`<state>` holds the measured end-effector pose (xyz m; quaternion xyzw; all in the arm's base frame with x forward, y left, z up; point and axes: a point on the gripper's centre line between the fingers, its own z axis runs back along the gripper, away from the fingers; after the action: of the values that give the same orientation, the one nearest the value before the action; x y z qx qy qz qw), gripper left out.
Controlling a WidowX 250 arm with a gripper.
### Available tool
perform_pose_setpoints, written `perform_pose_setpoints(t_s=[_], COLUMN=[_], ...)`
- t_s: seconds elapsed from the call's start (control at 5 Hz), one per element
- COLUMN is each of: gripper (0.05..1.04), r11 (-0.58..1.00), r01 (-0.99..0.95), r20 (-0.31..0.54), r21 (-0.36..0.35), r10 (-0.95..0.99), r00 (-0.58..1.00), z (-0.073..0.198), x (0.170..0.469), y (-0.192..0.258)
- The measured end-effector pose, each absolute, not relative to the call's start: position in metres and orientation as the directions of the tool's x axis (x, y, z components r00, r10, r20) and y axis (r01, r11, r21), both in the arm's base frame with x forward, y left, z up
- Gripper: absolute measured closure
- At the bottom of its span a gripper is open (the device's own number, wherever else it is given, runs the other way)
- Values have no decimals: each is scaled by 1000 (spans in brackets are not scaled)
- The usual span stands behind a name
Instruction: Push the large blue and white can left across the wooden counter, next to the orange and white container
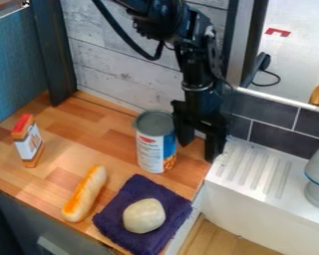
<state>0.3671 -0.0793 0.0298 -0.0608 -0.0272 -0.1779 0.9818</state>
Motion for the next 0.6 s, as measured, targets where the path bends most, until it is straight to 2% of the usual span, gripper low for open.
perform_pose_setpoints(t_s=[0.6], gripper=[83], r11=[943], r01=[323], r20=[109], r21=[-84], r10=[-314], r00=[943], z=[22], x=[365], y=[-65])
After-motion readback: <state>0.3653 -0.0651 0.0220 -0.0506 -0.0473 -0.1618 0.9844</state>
